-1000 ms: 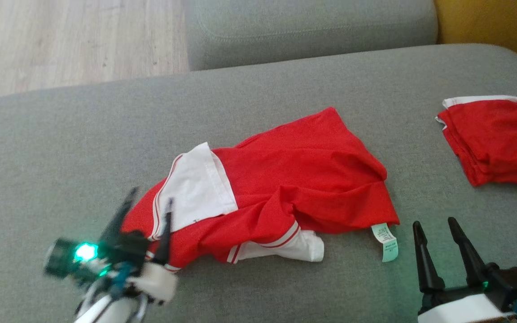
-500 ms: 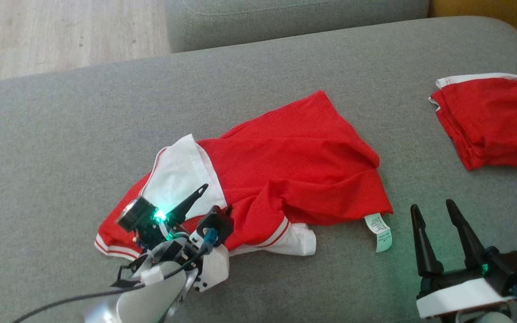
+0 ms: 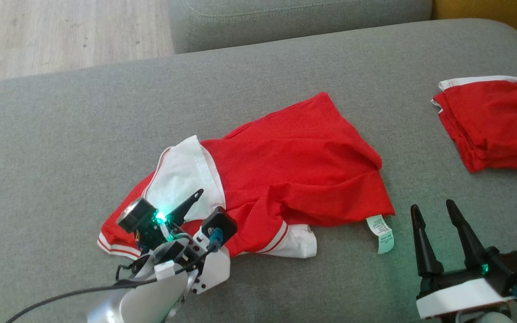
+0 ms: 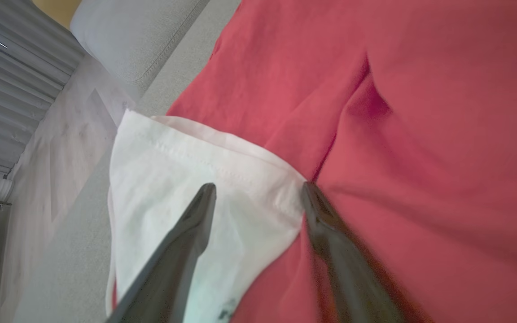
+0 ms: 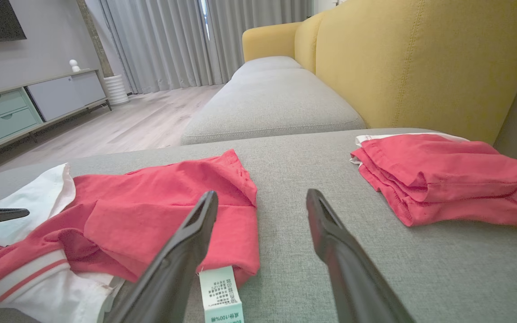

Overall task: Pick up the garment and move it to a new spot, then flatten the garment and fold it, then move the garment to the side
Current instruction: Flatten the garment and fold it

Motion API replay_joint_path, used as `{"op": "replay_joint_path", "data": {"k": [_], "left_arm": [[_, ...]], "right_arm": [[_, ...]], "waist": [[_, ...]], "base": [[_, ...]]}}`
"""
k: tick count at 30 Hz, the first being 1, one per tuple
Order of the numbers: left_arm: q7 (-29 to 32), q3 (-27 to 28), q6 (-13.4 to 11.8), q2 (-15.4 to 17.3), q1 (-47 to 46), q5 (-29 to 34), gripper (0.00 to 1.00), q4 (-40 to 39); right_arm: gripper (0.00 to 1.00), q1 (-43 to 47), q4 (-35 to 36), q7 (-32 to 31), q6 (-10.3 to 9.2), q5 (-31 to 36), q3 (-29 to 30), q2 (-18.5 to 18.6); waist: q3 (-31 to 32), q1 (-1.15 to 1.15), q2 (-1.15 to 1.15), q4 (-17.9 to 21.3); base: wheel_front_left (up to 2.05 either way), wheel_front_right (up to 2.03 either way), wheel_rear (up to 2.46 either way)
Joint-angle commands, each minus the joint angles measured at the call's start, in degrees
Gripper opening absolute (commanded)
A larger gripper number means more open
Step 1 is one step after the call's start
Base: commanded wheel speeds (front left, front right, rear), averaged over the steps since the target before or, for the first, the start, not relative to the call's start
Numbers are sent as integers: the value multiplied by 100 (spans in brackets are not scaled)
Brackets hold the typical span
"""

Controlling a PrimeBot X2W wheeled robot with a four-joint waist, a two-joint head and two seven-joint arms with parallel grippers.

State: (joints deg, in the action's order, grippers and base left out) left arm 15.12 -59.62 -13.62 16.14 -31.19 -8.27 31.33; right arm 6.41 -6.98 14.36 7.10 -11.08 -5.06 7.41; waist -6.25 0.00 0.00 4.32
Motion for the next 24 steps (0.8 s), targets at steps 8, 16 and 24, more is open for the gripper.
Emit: {"op": "replay_joint_path", "data": {"k": [8, 16, 24], "left_arm": [[-102, 317, -185, 249, -125, -166, 0, -266], [-184, 323, -142, 552, 11, -252, 0, -500], [-12, 82, -157, 865, 207, -83, 100, -731]], "right_arm": [[100, -129, 107, 63, 39, -7, -180, 24], [100, -26, 97, 63, 39, -12, -192, 33], [100, 20, 134, 63, 39, -33, -158, 58]], "waist": [[134, 0, 0, -18], [274, 0, 0, -7], [265, 0, 0, -49]], "base": [[0, 0, 0], [0, 0, 0], [0, 0, 0]]}}
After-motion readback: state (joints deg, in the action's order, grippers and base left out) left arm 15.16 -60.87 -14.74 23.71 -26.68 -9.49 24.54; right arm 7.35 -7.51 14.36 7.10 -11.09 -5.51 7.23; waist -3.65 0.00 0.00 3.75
